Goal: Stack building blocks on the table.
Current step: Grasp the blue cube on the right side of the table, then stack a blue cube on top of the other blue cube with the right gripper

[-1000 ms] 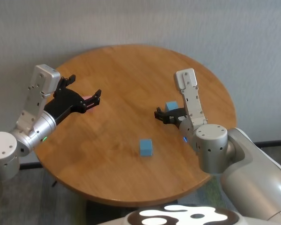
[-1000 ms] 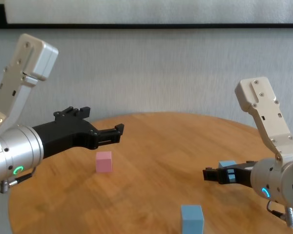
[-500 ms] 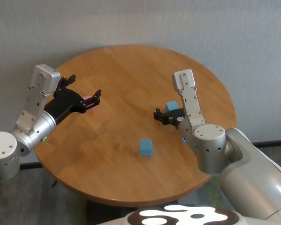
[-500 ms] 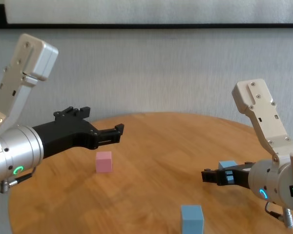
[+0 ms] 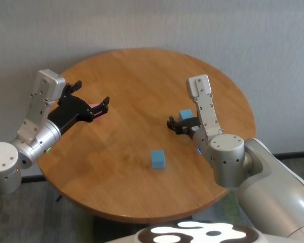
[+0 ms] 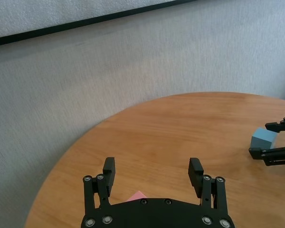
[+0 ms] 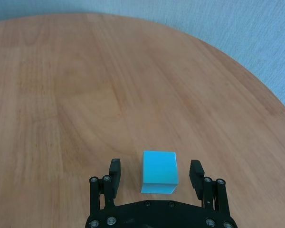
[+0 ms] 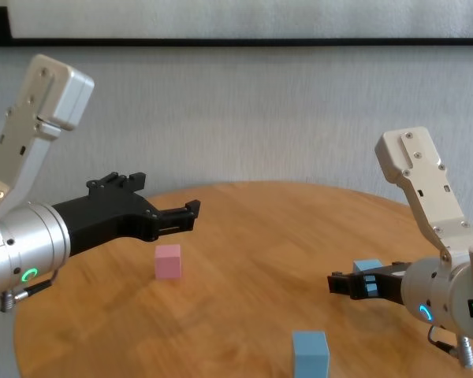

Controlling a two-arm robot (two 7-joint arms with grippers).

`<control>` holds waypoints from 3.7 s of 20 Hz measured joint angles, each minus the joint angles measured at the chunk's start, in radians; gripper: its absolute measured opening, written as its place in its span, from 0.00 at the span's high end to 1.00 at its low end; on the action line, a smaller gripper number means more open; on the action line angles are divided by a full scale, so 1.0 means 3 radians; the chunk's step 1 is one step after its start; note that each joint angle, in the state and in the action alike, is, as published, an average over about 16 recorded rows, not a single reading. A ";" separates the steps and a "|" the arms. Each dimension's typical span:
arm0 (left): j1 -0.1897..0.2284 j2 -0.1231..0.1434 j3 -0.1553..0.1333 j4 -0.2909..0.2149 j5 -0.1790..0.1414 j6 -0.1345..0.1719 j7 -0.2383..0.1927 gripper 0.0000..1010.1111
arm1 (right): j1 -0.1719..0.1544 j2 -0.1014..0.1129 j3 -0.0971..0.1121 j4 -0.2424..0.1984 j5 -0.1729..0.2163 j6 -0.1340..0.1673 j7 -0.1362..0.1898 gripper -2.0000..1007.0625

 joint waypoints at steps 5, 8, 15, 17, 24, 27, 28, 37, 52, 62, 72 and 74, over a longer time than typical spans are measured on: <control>0.0000 0.0000 0.0000 0.0000 0.0000 0.0000 0.0000 0.01 | -0.0001 0.0002 -0.0001 -0.0004 0.0006 -0.0002 0.0001 0.21; 0.0000 0.0000 0.0000 0.0000 0.0000 0.0000 0.0000 0.01 | -0.0002 0.0003 -0.0001 -0.0006 0.0009 -0.0003 0.0001 0.31; 0.0000 0.0000 0.0000 0.0000 0.0000 0.0000 0.0000 0.01 | -0.0003 0.0005 -0.0001 -0.0009 0.0013 -0.0005 0.0002 0.52; 0.0000 0.0000 0.0000 0.0000 0.0000 0.0000 0.0000 0.01 | -0.0003 0.0005 -0.0001 -0.0010 0.0014 -0.0005 0.0002 0.56; 0.0000 0.0000 0.0000 0.0000 0.0000 0.0000 0.0000 0.01 | -0.0019 0.0048 -0.0007 -0.0056 0.0019 -0.0017 0.0117 0.64; 0.0000 0.0000 0.0000 0.0000 0.0000 0.0000 0.0000 0.01 | -0.0036 0.0121 -0.0022 -0.0120 0.0028 -0.0053 0.0285 0.64; 0.0000 0.0000 0.0000 0.0000 0.0000 0.0000 0.0000 0.01 | -0.0041 0.0153 -0.0029 -0.0145 0.0033 -0.0072 0.0357 0.64; 0.0000 0.0000 0.0000 0.0000 0.0000 0.0000 0.0000 0.01 | -0.0069 0.0562 -0.0112 -0.0424 0.0115 -0.0308 0.1282 0.64; 0.0000 0.0000 -0.0001 0.0000 0.0000 0.0000 0.0000 0.01 | -0.0044 0.1114 -0.0286 -0.0787 0.0360 -0.0543 0.2472 0.64; 0.0000 0.0000 -0.0001 0.0000 0.0000 0.0000 0.0000 0.01 | -0.0010 0.1326 -0.0442 -0.0902 0.0472 -0.0570 0.2844 0.64; 0.0000 0.0000 -0.0001 0.0000 0.0000 0.0000 0.0000 0.01 | 0.0156 0.1521 -0.0675 -0.0836 0.0367 -0.0875 0.3208 0.64; 0.0000 0.0000 -0.0001 0.0000 0.0000 0.0000 0.0000 0.01 | 0.0211 0.1551 -0.0727 -0.0803 0.0319 -0.0965 0.3270 0.64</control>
